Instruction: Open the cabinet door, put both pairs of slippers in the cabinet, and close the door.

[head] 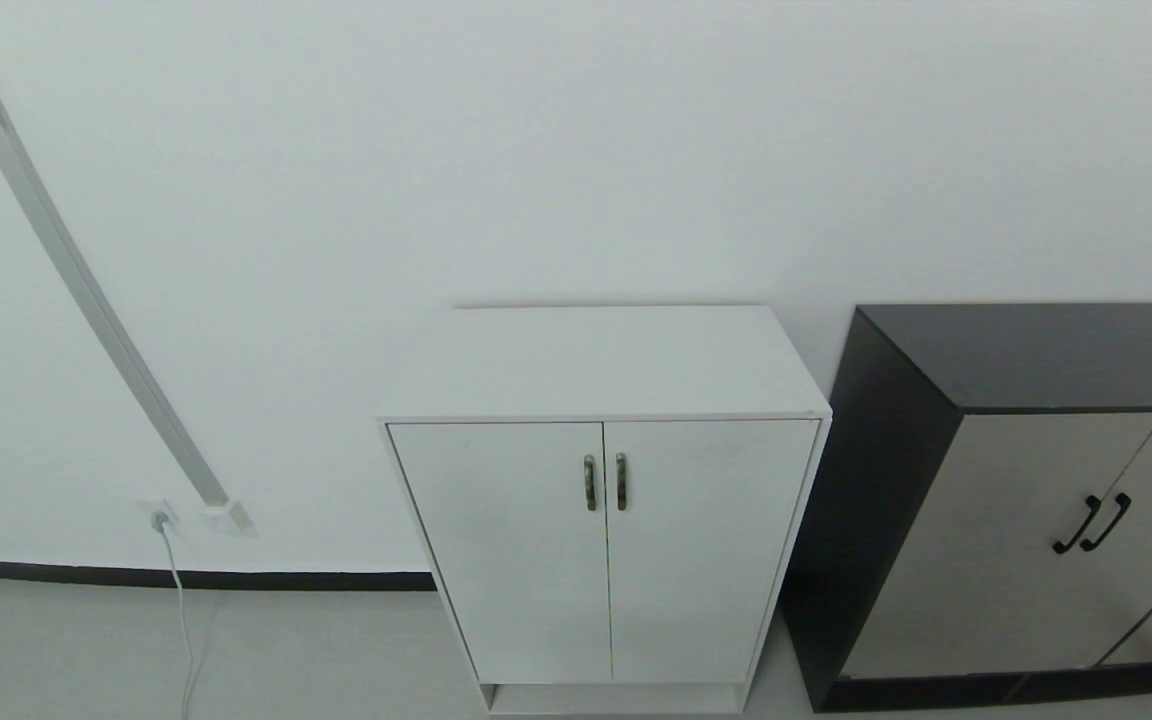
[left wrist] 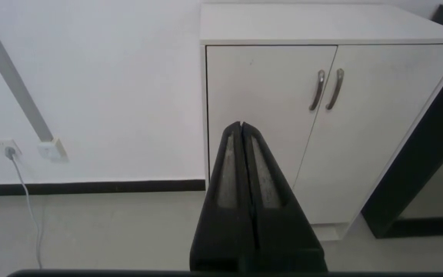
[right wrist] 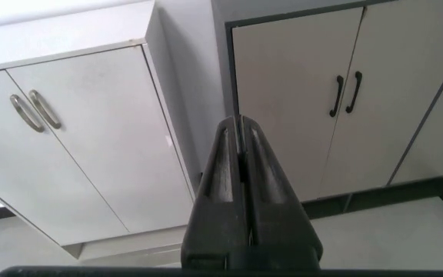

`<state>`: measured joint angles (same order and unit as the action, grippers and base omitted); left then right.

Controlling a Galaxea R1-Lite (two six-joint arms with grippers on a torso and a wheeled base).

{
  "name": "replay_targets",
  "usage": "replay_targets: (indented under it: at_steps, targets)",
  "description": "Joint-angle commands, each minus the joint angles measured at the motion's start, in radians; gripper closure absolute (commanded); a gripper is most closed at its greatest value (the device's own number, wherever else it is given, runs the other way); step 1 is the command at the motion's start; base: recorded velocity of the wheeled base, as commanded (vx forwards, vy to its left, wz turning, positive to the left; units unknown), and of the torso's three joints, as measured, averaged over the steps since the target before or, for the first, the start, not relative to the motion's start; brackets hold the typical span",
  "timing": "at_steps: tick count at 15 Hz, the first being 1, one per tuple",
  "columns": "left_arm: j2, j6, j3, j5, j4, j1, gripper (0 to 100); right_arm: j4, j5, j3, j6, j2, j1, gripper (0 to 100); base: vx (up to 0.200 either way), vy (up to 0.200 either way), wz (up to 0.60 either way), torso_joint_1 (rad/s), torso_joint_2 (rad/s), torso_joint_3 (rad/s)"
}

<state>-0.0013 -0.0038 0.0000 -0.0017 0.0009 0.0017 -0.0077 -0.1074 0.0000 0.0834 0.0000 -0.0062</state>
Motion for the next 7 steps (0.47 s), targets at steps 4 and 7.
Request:
replay_targets:
  at_steps: [4, 7]
  targets:
    - [0.001, 0.001, 0.0, 0.0, 0.001, 0.0, 100, 0.002, 0.002, 0.0, -0.005, 0.002, 0.0, 100, 0.0, 0.0, 0.0, 0.0, 0.0, 0.0]
    - [0.001, 0.001, 0.0, 0.0, 0.001, 0.0, 100, 0.002, 0.003, 0.0, -0.008, 0.002, 0.0, 100, 0.0, 0.0, 0.0, 0.0, 0.0, 0.0]
